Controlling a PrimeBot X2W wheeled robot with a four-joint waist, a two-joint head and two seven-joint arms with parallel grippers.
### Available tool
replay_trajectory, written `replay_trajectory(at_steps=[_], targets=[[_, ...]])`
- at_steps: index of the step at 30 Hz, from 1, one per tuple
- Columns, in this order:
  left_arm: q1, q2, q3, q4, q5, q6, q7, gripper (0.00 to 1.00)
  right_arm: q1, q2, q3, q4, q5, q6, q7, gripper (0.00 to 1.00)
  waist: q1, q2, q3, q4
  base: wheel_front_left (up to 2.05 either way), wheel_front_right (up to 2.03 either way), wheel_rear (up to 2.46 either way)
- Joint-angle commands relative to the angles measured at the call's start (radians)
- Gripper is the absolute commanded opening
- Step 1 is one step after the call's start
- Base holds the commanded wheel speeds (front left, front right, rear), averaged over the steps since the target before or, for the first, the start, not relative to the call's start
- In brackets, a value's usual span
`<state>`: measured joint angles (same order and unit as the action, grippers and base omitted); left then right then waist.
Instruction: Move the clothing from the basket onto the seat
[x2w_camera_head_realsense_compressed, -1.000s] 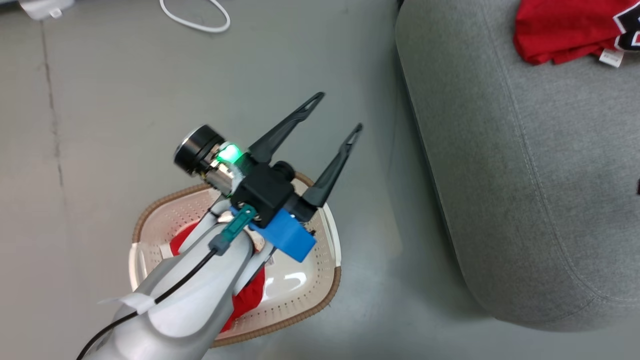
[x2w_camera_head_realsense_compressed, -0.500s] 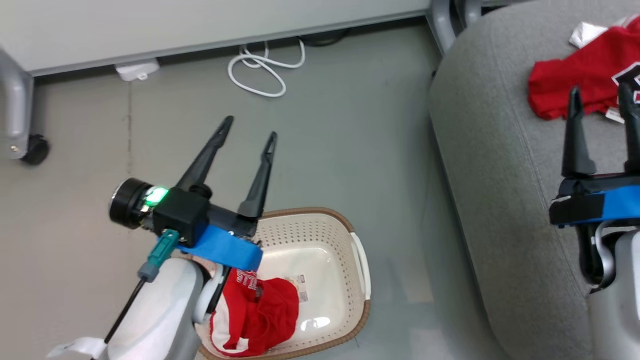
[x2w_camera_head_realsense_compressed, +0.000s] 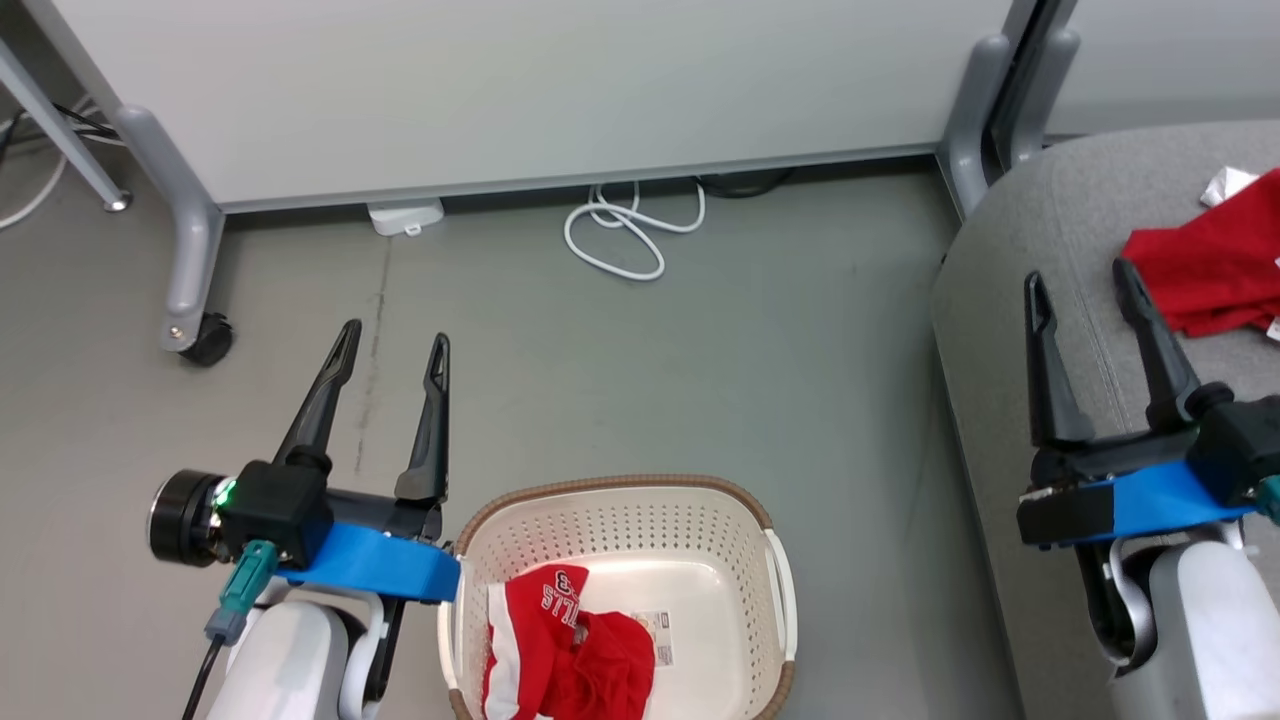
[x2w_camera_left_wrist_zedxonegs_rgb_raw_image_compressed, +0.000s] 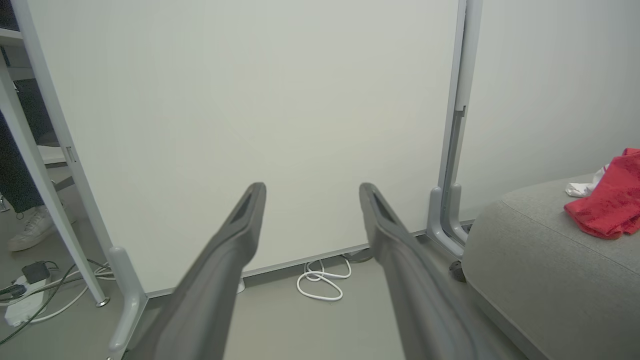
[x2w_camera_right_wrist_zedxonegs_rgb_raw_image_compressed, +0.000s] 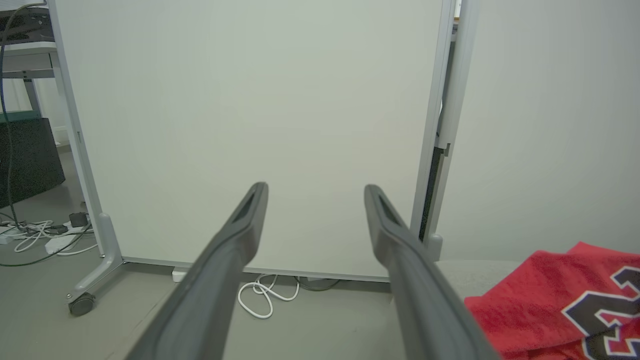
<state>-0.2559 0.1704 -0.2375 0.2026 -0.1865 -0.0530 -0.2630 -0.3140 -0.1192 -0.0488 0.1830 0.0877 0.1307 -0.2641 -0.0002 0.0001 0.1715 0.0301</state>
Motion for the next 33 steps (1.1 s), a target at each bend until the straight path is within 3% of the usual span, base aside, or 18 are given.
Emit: replay_trajectory(at_steps=[1,10,33], targets=[[0.027,-0.009,0.02,-0.008,0.011,-0.003,-0.003,1.0,0.032,0.008,0.003,-0.012,-0.007,0.0,-0.001,1.0,0.0002,-0.0001,-0.027,0.02,0.0,0.0,0.0],[0.102,-0.047,0.122,-0.034,0.034,-0.011,-0.003,1.0,0.131,0.044,0.005,-0.05,-0.02,0.0,-0.001,1.0,0.0002,-0.0001,-0.075,0.037,0.0,0.0,0.0],[0.191,-0.095,0.191,-0.036,0.081,-0.048,-0.003,1.0,0.28,0.069,-0.021,-0.049,0.011,0.0,-0.001,1.0,0.0002,-0.0001,-0.145,0.044,0.0,0.0,0.0]])
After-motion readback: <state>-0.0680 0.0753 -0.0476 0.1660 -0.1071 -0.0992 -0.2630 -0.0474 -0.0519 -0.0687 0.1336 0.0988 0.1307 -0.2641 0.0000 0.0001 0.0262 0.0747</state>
